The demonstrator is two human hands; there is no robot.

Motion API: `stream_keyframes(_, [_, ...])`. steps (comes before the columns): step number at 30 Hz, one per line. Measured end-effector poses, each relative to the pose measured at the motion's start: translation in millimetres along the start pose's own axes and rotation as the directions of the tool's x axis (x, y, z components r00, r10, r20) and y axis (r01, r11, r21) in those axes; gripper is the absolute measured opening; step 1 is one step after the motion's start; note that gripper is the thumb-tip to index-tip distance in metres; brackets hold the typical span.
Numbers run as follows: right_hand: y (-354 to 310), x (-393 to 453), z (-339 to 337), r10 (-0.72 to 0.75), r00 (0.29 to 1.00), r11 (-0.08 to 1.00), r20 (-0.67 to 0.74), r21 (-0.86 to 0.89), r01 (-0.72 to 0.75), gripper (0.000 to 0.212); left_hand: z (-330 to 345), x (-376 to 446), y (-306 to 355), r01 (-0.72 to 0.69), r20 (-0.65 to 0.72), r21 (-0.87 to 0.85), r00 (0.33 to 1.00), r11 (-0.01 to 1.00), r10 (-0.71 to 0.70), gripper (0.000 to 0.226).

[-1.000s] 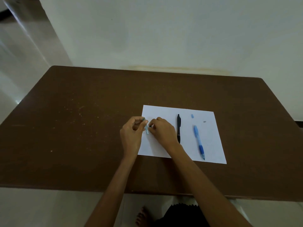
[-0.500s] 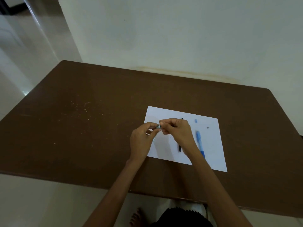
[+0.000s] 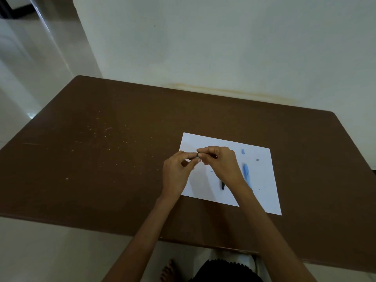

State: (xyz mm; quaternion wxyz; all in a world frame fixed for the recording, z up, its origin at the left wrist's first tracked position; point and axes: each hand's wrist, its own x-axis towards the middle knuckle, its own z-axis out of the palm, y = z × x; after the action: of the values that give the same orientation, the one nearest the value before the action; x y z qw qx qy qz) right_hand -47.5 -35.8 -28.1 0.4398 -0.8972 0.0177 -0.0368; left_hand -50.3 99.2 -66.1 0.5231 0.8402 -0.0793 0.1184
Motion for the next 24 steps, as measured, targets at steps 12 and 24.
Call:
stream_keyframes(12, [5.4,-3.7,4.0,0.046,0.994,0.995,0.103,0.088,-0.055,0.028,4.1,8.0,0.3,0.269,0.07,-0.24,0.963,0.933,-0.26,0.018])
stream_keyframes(24, [2.2,18.2,25.7,0.145,0.984,0.962,0.103,0.218,-0.165,0.027,11.9,33.0,-15.3,0.389,0.057,-0.244,0.92,0.888,-0.387,0.018])
